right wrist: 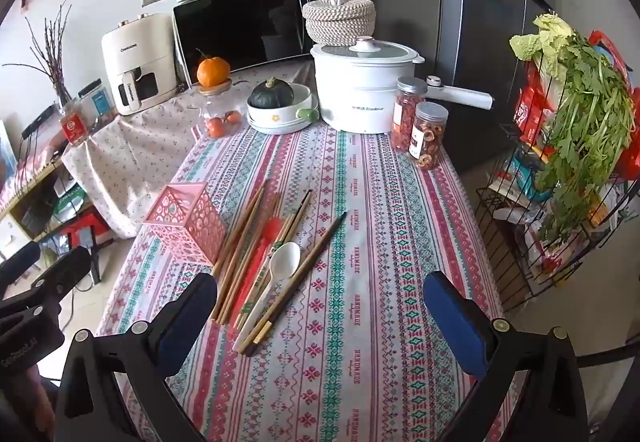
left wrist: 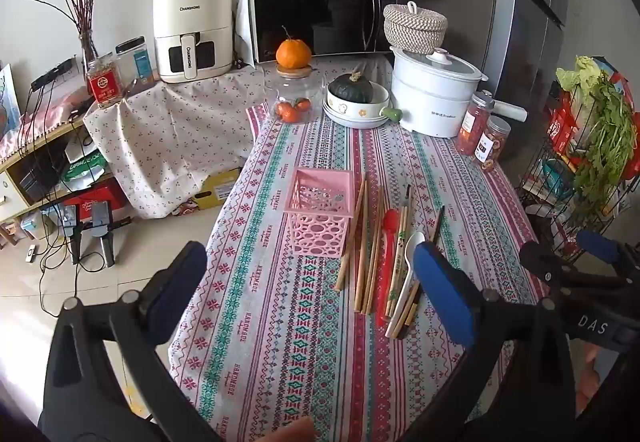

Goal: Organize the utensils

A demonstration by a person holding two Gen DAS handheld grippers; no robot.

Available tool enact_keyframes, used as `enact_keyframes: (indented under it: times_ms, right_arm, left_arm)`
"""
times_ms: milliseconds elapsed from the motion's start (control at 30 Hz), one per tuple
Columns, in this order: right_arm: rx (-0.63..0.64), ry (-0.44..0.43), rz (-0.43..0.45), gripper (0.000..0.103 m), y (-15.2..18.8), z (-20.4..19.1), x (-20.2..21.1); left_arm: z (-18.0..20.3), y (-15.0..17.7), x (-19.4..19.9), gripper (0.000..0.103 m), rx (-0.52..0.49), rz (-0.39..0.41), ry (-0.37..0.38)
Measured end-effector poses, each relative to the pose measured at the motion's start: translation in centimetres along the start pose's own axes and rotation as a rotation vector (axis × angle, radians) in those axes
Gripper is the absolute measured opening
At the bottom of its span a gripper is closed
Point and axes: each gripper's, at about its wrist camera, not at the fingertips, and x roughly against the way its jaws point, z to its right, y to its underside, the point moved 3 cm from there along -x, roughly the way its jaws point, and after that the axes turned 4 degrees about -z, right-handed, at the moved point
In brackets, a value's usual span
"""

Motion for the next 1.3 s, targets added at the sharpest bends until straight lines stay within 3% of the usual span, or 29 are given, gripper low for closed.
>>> enact_keyframes:
  times_ms: [1300]
  right_arm:
    - [0.004,0.007,-0.008,0.103,0.01,-0.58,-0.71]
  left_arm:
    - [-0.53,0.34,-0.16,0.103,0.006,-0.001,0.002]
